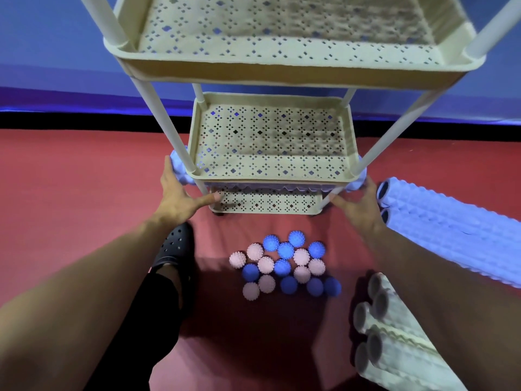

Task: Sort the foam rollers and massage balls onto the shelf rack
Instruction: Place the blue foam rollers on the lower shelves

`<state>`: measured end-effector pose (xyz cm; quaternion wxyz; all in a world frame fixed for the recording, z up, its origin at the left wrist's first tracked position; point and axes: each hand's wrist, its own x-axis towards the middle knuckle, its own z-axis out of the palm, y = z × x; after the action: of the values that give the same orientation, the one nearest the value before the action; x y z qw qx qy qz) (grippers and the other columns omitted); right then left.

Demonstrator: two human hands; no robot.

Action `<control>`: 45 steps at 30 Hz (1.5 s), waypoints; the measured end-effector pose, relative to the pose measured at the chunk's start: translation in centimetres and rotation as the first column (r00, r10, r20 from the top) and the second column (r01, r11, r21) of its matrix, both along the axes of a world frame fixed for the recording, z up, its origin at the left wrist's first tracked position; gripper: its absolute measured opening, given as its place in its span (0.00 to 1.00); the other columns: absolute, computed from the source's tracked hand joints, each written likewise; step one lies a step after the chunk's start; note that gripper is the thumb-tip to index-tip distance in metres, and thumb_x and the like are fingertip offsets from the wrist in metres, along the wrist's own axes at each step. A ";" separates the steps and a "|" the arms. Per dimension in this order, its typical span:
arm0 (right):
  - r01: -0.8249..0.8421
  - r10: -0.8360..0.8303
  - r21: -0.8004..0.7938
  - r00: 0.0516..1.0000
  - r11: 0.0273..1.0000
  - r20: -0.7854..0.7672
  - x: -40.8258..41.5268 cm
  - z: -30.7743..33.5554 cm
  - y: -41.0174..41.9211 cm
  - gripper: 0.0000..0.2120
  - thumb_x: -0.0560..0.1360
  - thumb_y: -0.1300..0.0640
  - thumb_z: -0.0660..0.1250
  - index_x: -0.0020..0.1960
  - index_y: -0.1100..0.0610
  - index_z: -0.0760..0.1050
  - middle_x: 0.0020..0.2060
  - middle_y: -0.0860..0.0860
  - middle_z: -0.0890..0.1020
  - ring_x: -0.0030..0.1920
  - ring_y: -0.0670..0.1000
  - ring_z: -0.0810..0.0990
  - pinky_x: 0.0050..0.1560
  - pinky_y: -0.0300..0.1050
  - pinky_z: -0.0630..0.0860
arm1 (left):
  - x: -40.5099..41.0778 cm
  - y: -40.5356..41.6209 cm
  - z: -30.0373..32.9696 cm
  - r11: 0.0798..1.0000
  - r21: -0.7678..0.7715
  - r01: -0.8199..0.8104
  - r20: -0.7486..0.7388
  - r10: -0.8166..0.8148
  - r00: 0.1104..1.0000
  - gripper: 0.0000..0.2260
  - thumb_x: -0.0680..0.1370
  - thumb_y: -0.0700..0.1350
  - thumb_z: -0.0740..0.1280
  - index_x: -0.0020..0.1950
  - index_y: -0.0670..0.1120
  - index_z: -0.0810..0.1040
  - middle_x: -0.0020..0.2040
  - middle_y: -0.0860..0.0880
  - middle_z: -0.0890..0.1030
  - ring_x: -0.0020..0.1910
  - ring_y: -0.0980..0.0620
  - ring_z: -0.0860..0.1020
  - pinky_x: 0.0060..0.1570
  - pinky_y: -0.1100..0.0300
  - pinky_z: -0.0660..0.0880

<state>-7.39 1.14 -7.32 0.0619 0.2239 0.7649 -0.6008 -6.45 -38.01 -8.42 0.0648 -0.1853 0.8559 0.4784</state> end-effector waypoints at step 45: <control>-0.026 0.197 0.807 0.974 0.589 -0.113 10.0 7.9 13.2 0.48 0.62 0.35 0.77 0.76 0.47 0.62 0.66 0.53 0.71 0.68 0.57 0.68 0.65 0.59 0.66 | 6.0 24.4 11.1 0.825 0.144 0.547 0.166 -0.565 0.808 0.11 0.76 0.51 0.74 0.55 0.50 0.78 0.53 0.50 0.81 0.43 0.55 0.79 0.48 0.62 0.75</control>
<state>2.66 14.32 0.62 -0.0807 0.1206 0.9676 -0.2067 -0.46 -13.59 2.69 0.2964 0.0292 0.8392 0.4551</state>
